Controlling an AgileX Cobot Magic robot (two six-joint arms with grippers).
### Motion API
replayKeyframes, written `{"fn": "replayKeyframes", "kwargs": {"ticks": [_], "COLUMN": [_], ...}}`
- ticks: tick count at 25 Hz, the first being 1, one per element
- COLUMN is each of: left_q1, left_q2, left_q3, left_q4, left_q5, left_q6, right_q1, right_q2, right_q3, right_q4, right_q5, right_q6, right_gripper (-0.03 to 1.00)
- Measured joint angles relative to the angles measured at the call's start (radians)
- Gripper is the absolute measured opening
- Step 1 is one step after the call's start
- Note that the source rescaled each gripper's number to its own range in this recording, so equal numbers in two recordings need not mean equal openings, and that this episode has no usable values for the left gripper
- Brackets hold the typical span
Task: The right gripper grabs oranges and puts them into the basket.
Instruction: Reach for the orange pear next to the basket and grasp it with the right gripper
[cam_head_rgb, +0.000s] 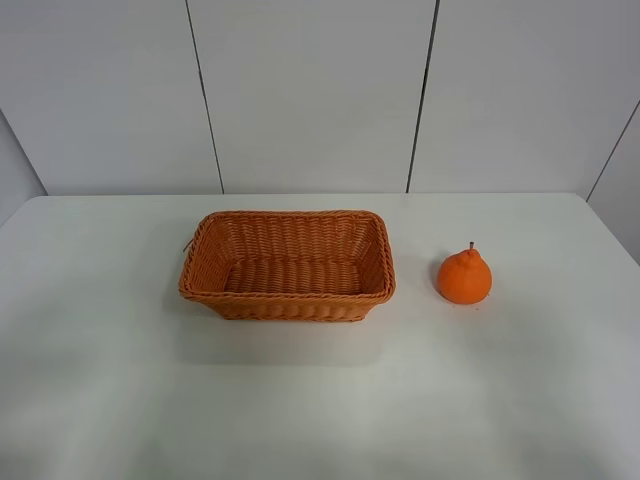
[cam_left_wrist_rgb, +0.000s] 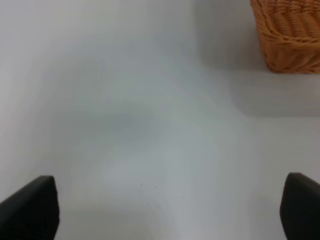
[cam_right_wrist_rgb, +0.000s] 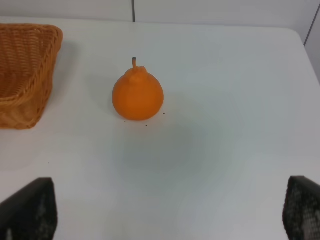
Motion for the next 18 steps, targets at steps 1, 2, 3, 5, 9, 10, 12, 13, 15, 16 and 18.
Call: {"fn": "replayKeyframes", "kwargs": {"ticks": [1, 2, 3, 5, 9, 10, 12, 13, 15, 16, 18], "left_q1": [0.0, 0.0, 0.0, 0.0, 0.0, 0.0, 0.0, 0.0, 0.0, 0.0, 0.0], "left_q2": [0.0, 0.0, 0.0, 0.0, 0.0, 0.0, 0.0, 0.0, 0.0, 0.0, 0.0], "left_q3": [0.0, 0.0, 0.0, 0.0, 0.0, 0.0, 0.0, 0.0, 0.0, 0.0, 0.0], "left_q4": [0.0, 0.0, 0.0, 0.0, 0.0, 0.0, 0.0, 0.0, 0.0, 0.0, 0.0], "left_q5": [0.0, 0.0, 0.0, 0.0, 0.0, 0.0, 0.0, 0.0, 0.0, 0.0, 0.0], "left_q6": [0.0, 0.0, 0.0, 0.0, 0.0, 0.0, 0.0, 0.0, 0.0, 0.0, 0.0], "right_q1": [0.0, 0.0, 0.0, 0.0, 0.0, 0.0, 0.0, 0.0, 0.0, 0.0, 0.0], "right_q2": [0.0, 0.0, 0.0, 0.0, 0.0, 0.0, 0.008, 0.025, 0.108, 0.156, 0.294], "right_q3": [0.0, 0.0, 0.0, 0.0, 0.0, 0.0, -0.003, -0.011, -0.052, -0.082, -0.145], "right_q4": [0.0, 0.0, 0.0, 0.0, 0.0, 0.0, 0.0, 0.001, 0.005, 0.008, 0.008], "right_q5": [0.0, 0.0, 0.0, 0.0, 0.0, 0.0, 0.002, 0.006, 0.011, 0.013, 0.012], "right_q6": [0.0, 0.0, 0.0, 0.0, 0.0, 0.0, 0.0, 0.0, 0.0, 0.0, 0.0], "right_gripper": [1.0, 1.0, 1.0, 1.0, 1.0, 1.0, 1.0, 1.0, 1.0, 1.0, 1.0]}}
